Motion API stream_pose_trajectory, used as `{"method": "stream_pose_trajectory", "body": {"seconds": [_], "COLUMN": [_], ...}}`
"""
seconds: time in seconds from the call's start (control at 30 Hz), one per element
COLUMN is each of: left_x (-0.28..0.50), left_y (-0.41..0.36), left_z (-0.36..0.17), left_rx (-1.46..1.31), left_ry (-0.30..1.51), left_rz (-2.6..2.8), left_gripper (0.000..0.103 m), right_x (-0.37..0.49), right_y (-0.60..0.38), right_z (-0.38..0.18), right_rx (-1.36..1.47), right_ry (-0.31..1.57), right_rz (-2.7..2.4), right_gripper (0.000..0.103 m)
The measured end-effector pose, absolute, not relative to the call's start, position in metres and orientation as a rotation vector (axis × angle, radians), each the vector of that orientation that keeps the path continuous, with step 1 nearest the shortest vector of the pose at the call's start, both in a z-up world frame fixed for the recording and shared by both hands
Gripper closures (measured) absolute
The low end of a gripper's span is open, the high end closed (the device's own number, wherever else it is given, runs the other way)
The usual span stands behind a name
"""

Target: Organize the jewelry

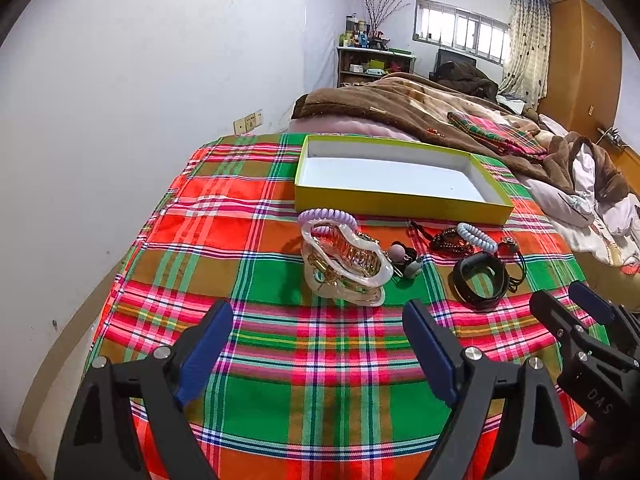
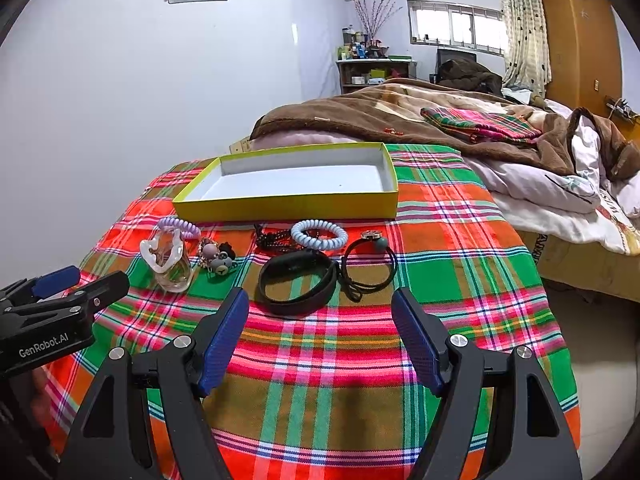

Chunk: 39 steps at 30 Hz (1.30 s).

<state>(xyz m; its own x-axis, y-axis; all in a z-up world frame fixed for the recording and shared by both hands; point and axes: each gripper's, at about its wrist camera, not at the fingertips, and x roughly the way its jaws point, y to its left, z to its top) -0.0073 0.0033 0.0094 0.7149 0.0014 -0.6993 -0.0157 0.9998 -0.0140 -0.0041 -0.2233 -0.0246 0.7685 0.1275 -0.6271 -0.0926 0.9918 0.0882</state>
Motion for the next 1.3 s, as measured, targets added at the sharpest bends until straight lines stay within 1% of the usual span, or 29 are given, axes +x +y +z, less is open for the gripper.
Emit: {"method": "stream_pose_trajectory", "body": {"seconds": [1.1, 1.3], "left_x": [-0.0065, -0.0033], "left_y": [0.0062, 0.0128], "left_z": [0.0092, 0.0121], "left_rx": [-0.037, -0.077], "left_ry": [0.782, 0.773], "left_rz": [-0.01, -0.077], "left_gripper": [0.015, 0.015], "right_x": [-0.0027, 0.0005], "right_y": [-0.2224, -0.2222], "right_z": [-0.0257, -0.0248], "right_rx": [0.045, 0.037], "right_ry": [0.697, 0.697], "right_rz": [0.116, 0.134], "right_gripper": [0.029, 0.029]}}
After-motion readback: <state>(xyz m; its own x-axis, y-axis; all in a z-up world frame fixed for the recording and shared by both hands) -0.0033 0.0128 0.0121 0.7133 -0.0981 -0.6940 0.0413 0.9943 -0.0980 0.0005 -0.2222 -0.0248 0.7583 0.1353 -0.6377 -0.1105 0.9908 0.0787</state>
